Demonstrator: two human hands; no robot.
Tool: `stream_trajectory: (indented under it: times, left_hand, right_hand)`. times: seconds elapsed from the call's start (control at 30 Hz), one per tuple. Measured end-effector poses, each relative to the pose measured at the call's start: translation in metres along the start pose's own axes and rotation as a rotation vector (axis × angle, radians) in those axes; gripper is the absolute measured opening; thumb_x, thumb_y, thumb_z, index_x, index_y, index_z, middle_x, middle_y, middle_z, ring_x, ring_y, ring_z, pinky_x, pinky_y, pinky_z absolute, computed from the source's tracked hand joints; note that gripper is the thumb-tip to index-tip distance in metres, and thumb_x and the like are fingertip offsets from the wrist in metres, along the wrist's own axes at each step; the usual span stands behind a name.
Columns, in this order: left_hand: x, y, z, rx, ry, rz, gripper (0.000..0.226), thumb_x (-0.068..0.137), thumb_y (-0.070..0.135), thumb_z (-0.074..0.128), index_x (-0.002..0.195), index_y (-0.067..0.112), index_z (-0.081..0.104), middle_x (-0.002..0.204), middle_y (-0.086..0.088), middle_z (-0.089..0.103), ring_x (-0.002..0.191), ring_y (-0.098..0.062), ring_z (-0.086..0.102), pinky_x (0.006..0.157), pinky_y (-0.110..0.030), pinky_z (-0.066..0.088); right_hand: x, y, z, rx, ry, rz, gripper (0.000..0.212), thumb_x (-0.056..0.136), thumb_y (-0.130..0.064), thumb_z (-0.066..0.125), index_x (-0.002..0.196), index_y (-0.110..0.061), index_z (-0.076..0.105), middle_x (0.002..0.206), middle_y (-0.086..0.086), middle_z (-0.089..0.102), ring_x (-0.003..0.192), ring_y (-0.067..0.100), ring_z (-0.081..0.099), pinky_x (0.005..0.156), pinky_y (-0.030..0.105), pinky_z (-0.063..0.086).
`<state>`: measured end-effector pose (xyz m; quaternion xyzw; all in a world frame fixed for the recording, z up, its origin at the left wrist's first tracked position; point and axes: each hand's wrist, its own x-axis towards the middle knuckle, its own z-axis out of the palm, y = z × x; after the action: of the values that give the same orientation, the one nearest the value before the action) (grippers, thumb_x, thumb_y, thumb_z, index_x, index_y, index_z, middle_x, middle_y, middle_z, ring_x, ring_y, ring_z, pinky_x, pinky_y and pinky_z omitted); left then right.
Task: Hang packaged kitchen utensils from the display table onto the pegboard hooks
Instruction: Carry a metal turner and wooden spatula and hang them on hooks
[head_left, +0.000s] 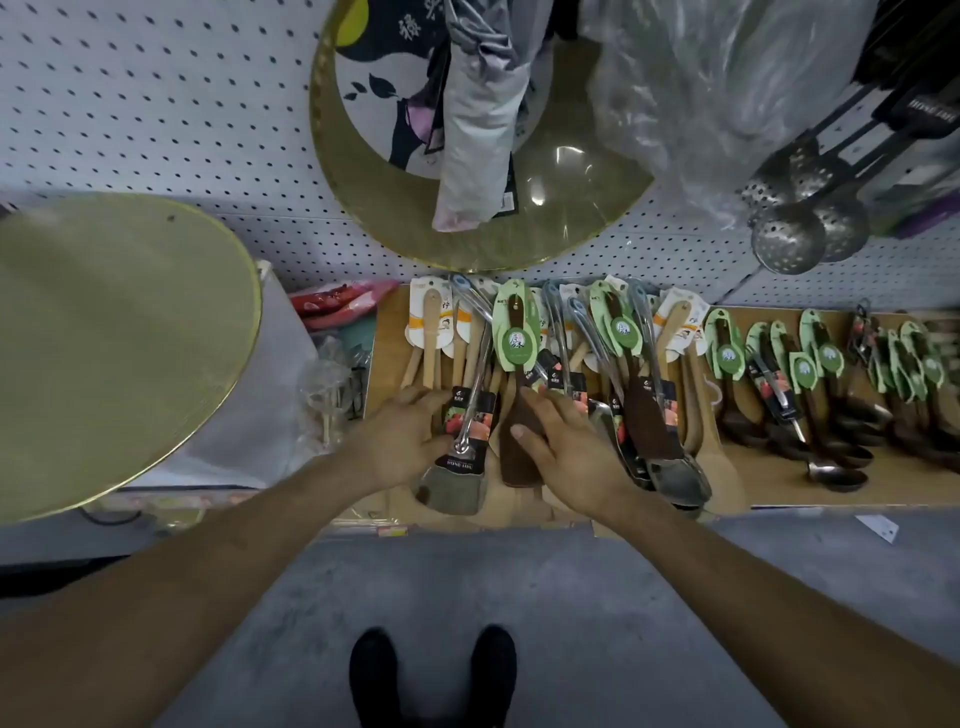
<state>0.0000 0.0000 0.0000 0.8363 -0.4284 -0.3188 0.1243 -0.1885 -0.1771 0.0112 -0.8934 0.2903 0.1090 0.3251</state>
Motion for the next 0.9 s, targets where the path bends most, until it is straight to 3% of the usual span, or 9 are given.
stream_trajectory:
  times: [0.2, 0.27, 0.43, 0.63, 0.7, 0.8, 0.9]
  left_hand:
    - [0.056, -0.006, 0.028, -0.019, -0.042, 0.057, 0.084, 0.099, 0.044, 0.073, 0.168, 0.026, 0.029, 0.168, -0.007, 0.03, 0.155, -0.027, 0.032, 0.126, -0.038, 0.028]
    - [0.071, -0.007, 0.037, 0.035, -0.034, 0.067, 0.085, 0.098, 0.048, 0.072, 0.168, 0.029, 0.028, 0.169, -0.006, 0.026, 0.158, -0.029, 0.027, 0.129, -0.043, 0.021]
    - [0.094, -0.003, 0.054, 0.149, 0.02, 0.067, 0.077, 0.099, 0.039, 0.07, 0.166, 0.028, 0.033, 0.163, -0.006, 0.031, 0.152, -0.035, 0.028, 0.125, -0.046, 0.03]
    - [0.11, 0.001, 0.061, 0.117, 0.073, 0.027, 0.064, 0.096, 0.024, 0.07, 0.156, 0.025, 0.048, 0.145, -0.007, 0.036, 0.136, -0.037, 0.041, 0.115, -0.045, 0.043]
    - [0.113, 0.003, 0.062, 0.057, 0.08, 0.008, 0.062, 0.095, 0.019, 0.069, 0.154, 0.025, 0.05, 0.141, -0.007, 0.039, 0.132, -0.036, 0.046, 0.112, -0.044, 0.046]
    - [0.117, 0.005, 0.06, -0.124, 0.069, -0.015, 0.059, 0.093, 0.007, 0.071, 0.148, 0.023, 0.058, 0.125, -0.002, 0.042, 0.121, -0.028, 0.056, 0.092, -0.027, 0.045]
    - [0.12, 0.007, 0.054, -0.227, 0.052, -0.015, 0.059, 0.091, -0.004, 0.071, 0.143, 0.022, 0.063, 0.129, -0.005, 0.057, 0.12, -0.026, 0.061, 0.086, -0.025, 0.046]
  right_hand:
    - [0.049, 0.011, 0.013, 0.073, 0.017, -0.011, 0.058, 0.113, -0.023, 0.053, 0.167, -0.022, 0.033, 0.167, 0.008, 0.03, 0.152, 0.033, 0.035, 0.126, 0.05, 0.035]
    - [0.06, 0.016, 0.018, 0.074, 0.037, -0.007, 0.061, 0.11, -0.017, 0.057, 0.166, -0.022, 0.034, 0.164, 0.009, 0.031, 0.151, 0.032, 0.036, 0.127, 0.045, 0.033]
    - [0.085, 0.025, 0.028, 0.176, 0.054, 0.079, 0.08, 0.098, -0.006, 0.071, 0.166, -0.028, 0.034, 0.157, 0.01, 0.036, 0.143, 0.031, 0.045, 0.114, 0.03, 0.037]
    - [0.105, 0.029, 0.04, 0.313, 0.116, 0.162, 0.075, 0.095, 0.002, 0.07, 0.16, -0.029, 0.045, 0.15, 0.012, 0.036, 0.124, 0.033, 0.06, 0.114, 0.04, 0.051]
    - [0.109, 0.029, 0.043, 0.342, 0.154, 0.172, 0.072, 0.093, 0.009, 0.067, 0.154, -0.027, 0.051, 0.146, 0.013, 0.038, 0.114, 0.031, 0.064, 0.107, 0.035, 0.054]
    - [0.113, 0.03, 0.045, 0.411, 0.192, 0.158, 0.072, 0.09, 0.018, 0.061, 0.147, -0.026, 0.057, 0.136, 0.016, 0.048, 0.096, 0.024, 0.065, 0.085, 0.02, 0.054]
    - [0.113, 0.028, 0.045, 0.583, 0.181, 0.157, 0.076, 0.087, 0.022, 0.059, 0.146, -0.024, 0.056, 0.127, 0.016, 0.06, 0.093, 0.023, 0.07, 0.08, 0.032, 0.059]
